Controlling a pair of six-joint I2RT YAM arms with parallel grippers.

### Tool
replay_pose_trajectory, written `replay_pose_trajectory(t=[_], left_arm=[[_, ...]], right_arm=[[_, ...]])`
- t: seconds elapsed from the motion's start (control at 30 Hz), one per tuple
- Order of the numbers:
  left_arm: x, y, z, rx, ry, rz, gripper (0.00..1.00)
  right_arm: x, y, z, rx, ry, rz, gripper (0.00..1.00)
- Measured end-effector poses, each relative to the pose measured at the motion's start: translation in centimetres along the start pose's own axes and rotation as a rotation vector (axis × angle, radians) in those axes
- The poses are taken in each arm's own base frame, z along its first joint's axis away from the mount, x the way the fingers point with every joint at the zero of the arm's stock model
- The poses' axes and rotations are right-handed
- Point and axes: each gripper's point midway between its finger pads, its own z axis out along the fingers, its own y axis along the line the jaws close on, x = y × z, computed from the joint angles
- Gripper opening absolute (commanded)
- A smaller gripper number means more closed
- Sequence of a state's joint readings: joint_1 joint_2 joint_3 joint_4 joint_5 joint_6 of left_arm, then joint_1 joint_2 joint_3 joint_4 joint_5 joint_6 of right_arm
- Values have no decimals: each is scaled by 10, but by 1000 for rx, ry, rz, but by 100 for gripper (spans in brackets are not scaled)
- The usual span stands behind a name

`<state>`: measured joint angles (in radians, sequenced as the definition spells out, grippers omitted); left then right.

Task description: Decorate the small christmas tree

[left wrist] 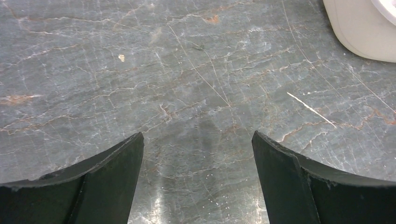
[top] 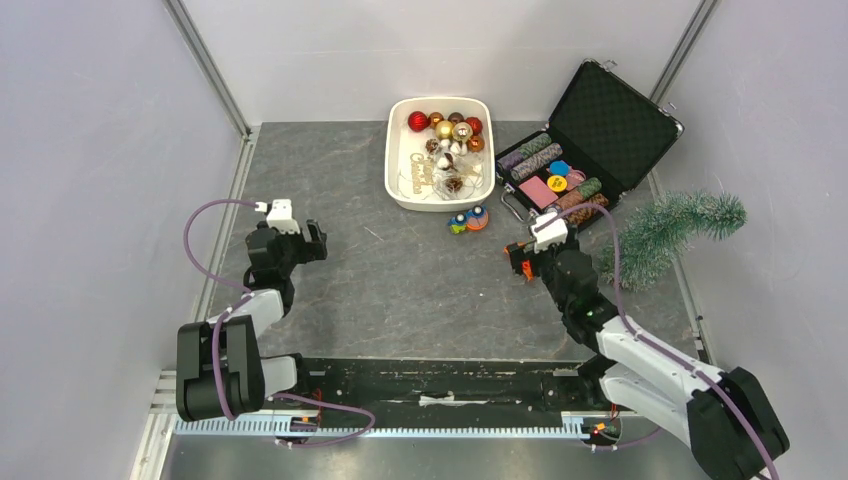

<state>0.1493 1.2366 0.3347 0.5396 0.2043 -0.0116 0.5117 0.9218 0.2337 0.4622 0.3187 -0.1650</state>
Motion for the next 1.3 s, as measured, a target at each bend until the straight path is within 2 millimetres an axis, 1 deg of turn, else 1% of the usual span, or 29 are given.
replay_pose_trajectory(t=[0.03,0.1,0.2,0.27,0.33,0.4,0.43,0.47,0.5,0.6,0.7,0.73,0.8,0.87,0.9,0.93,1.0,1.07,1.2,1.3], left_arm=[[1,-2,0,9,3,-1,92],[3,-5,-1,27,11,-2,92],[1,-10,-2,53,7,0,92],[0,-13,-2,72,2,2,92],[1,-20,-3,113,6,13,92],[4,-30,-5,180,28,29,92],[4,-39,-6,238,51,37,92],[0,-46,-7,279,61,42,92],[-8,-52,-7,319,64,51,92],[-42,-68,-7,406,47,80,92],[-81,-88,-10,468,13,131,92],[-88,-96,-13,488,8,150,92],[-97,-121,-21,546,11,202,92],[-99,-148,-32,621,30,247,92],[-98,-159,-37,652,46,260,92],[-97,-165,-41,670,57,269,92],[-94,-174,-47,696,86,276,92],[-91,-179,-51,711,109,281,92],[-85,-189,-57,737,144,298,92],[-83,-192,-59,741,155,314,92]], right_arm=[[-11,5,1,-33,-18,6,98],[-42,17,1,-122,-66,20,98],[-85,32,-8,-246,-145,37,98],[-111,35,-16,-291,-184,48,98],[-131,31,-24,-295,-204,54,98],[-158,21,-31,-277,-217,57,98],[-170,14,-34,-258,-221,56,98],[-186,4,-38,-225,-229,58,98],[-200,-7,-41,-183,-230,59,98],[-233,-39,-45,-47,-211,59,98],[-257,-67,-38,90,-167,49,98],[-257,-73,-32,131,-134,40,98],[-255,-89,-21,247,-59,21,98],[-241,-97,-11,326,20,-8,98],[-230,-102,-9,364,66,-28,98],[-221,-107,-11,406,110,-49,98],[-212,-122,-23,494,163,-79,98],[-217,-138,-37,578,175,-93,98],[-233,-173,-81,772,167,-94,98],[-240,-192,-115,861,138,-62,98]])
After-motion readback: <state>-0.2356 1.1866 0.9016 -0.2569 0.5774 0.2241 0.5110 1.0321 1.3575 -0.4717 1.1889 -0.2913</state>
